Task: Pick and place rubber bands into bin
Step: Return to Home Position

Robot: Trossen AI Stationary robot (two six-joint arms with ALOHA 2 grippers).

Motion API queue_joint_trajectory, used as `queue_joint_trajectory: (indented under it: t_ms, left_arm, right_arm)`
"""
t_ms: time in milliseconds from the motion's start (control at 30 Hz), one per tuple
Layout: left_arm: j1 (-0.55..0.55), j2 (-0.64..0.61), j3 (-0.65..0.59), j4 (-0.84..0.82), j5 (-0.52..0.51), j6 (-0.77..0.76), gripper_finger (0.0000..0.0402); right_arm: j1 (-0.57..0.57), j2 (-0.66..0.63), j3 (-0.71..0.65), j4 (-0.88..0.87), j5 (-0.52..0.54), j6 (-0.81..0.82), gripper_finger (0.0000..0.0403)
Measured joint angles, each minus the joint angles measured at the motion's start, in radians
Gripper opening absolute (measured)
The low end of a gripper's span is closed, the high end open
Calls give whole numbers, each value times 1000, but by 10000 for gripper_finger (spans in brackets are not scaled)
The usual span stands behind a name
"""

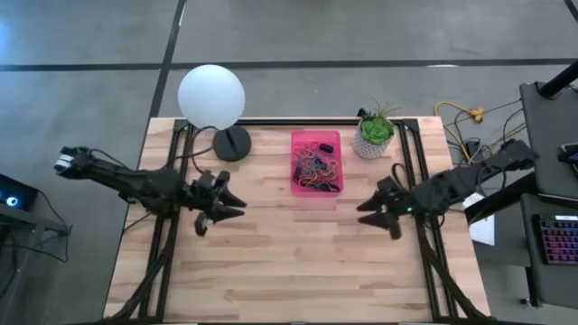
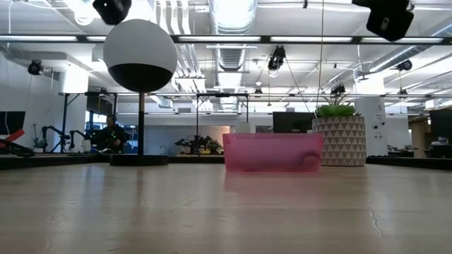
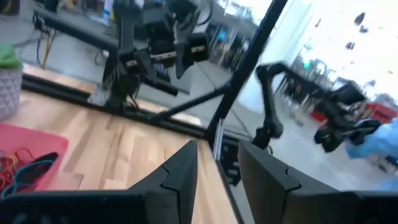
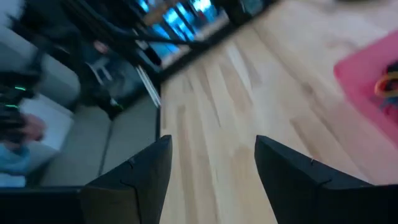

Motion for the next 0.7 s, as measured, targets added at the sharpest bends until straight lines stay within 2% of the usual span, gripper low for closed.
queue_joint_trajectory:
  t_ms: [100, 200, 367, 567, 700]
  left_arm:
    - [6, -90, -88, 32, -46, 0, 101]
    - [11, -169, -150, 35, -150, -1, 101]
    - [24, -267, -197, 40, -257, 43, 101]
    - [34, -305, -221, 36, -432, 84, 101]
    - [34, -304, -273, 51, -459, 65, 101]
  right_arm:
    - [-31, -140, -109, 81, -1, -51, 215]
    - [-77, -270, -185, 93, -6, -97, 215]
    - [-191, -430, -258, 86, -80, -209, 215]
    - [-372, -596, -301, -70, -139, -290, 215]
    - [-434, -688, -354, -55, -227, -337, 215]
